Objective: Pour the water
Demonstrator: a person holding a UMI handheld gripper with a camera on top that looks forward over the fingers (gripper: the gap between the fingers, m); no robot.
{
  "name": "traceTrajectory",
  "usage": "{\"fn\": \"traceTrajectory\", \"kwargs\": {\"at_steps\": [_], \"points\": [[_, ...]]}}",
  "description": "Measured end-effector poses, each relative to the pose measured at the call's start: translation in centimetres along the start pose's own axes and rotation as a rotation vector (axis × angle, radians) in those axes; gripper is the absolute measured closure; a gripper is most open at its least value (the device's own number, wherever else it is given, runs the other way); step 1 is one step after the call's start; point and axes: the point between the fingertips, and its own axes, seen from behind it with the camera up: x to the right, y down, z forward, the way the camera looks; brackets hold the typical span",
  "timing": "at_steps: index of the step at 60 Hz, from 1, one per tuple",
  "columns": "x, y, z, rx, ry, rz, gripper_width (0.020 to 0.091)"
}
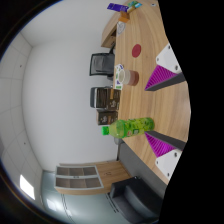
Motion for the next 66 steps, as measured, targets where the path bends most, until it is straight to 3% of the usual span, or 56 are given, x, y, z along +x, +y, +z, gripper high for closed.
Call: {"fn": "traceTrajectory", "kwargs": {"at_steps": [9, 33, 36, 39, 45, 54, 66], "points": [[-8.4, 0.2, 6.8, -0.004, -0.004, 0.042, 0.0286], [-9.6, -1.4, 16.9, 0.019, 0.088, 0.064, 0.0303], [-9.7, -1.6, 17.5, 0.041, 0.092, 0.063, 0.0382], [-9.4, -1.7, 18.2, 0.059, 0.111, 0.057, 0.0573], [-9.8, -2.2, 19.0, 0.103, 0.083, 0.078, 0.0599], [-9.2, -2.5, 19.7, 0.119, 0.107, 0.077, 0.0736], [-8.7, -2.5, 19.6, 0.12, 0.116, 0.112, 0.0735]]}}
